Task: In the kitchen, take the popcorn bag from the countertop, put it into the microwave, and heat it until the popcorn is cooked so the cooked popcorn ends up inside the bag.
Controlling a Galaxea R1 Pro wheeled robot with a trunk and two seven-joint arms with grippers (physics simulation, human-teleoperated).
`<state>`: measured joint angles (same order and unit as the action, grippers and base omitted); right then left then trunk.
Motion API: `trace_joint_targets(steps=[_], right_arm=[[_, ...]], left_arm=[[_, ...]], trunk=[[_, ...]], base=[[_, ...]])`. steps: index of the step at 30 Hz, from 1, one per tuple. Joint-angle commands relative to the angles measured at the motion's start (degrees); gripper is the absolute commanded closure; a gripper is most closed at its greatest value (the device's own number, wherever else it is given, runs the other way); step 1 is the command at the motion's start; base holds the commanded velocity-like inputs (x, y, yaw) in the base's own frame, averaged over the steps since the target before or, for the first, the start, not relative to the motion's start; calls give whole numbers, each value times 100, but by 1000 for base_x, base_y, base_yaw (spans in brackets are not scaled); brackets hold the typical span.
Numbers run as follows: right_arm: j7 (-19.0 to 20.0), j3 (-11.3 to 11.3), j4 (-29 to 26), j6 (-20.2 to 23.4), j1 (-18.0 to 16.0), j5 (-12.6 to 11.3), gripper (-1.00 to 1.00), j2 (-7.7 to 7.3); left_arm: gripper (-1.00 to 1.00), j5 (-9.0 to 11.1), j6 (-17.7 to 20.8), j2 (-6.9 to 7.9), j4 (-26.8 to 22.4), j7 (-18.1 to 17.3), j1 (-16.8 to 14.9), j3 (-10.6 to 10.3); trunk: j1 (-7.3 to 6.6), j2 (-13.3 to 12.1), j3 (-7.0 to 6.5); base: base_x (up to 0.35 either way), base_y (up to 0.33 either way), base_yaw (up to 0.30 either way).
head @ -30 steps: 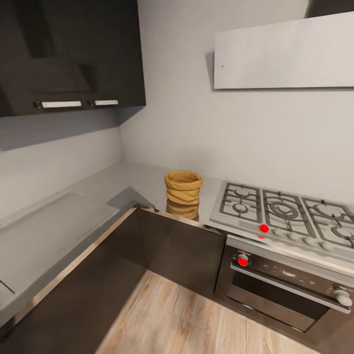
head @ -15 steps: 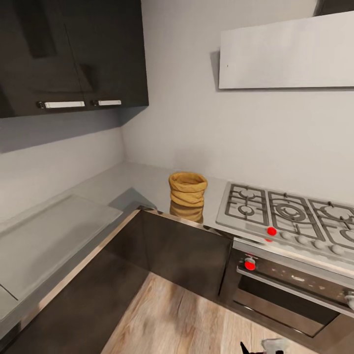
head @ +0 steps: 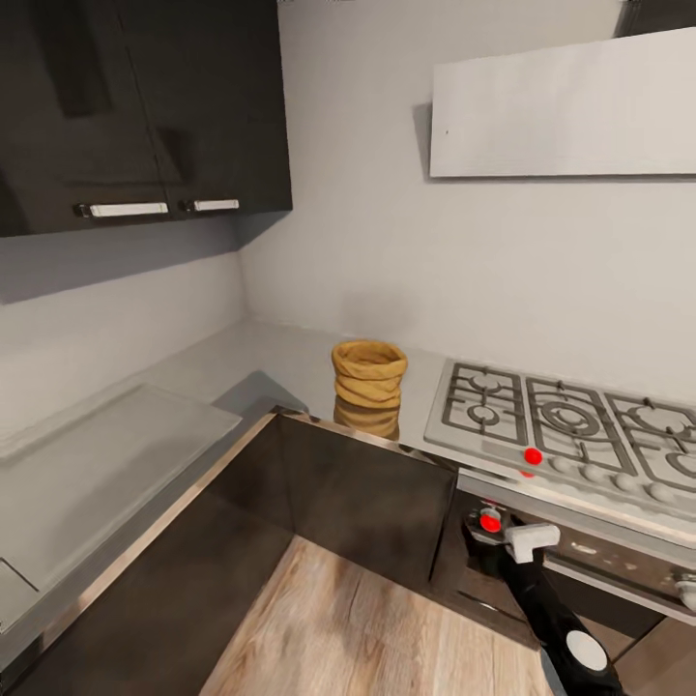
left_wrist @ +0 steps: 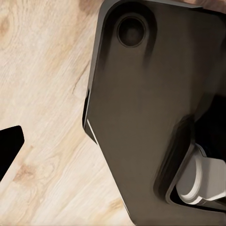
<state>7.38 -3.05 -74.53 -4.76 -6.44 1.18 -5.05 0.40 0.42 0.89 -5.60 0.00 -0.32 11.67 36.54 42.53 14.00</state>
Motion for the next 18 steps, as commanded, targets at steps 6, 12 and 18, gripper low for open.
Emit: trace_joint_targets(steps=[6,12,18], right_arm=[[27,-9,-703,392,-241,6,-100,12],[21,-10,-785,1252,-933,5,-100,13],[18,-10,-791,2575,-2047,5,-100,8]], left_arm=[[-100,4,10,3,-2,8,-3,19],[-100,4,10,-1,-2,9,-3,19],[-100,4,11,0,-2,9,-3,19]], trunk=[[-131,-237,-101],[-263,-477,-208],[-395,-718,-316]], base=[[0,0,0],[0,0,0],[0,0,0]])
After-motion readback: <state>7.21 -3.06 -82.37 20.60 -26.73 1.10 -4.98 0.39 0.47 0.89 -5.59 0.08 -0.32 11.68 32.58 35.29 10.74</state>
